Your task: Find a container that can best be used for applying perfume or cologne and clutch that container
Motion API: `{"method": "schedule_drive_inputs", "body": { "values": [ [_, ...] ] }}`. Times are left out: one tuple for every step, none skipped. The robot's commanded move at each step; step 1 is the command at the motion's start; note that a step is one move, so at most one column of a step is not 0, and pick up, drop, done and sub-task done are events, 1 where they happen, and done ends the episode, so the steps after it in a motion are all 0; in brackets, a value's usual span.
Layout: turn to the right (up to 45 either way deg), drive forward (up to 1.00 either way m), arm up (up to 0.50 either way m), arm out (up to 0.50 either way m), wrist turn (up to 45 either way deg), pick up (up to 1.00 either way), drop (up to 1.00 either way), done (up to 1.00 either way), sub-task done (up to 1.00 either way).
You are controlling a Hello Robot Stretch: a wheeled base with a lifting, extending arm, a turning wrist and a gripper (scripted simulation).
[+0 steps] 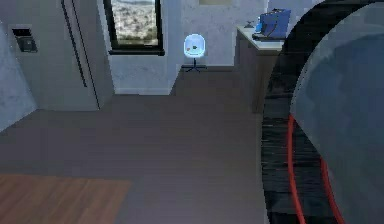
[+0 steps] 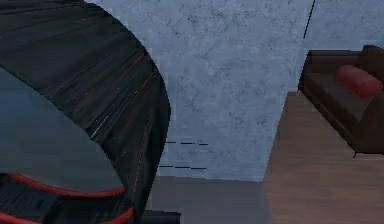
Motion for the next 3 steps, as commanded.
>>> {"method": "schedule_drive_inputs", "body": {
  "values": [
    [3.0, 0.0, 0.0, 0.0, 0.0, 0.0, 0.0, 0.0, 0.0],
    [-45.0, 0.0, 0.0, 0.0, 0.0, 0.0, 0.0, 0.0, 0.0],
    [-45.0, 0.0, 0.0, 0.0, 0.0, 0.0, 0.0, 0.0, 0.0]
  ]
}}
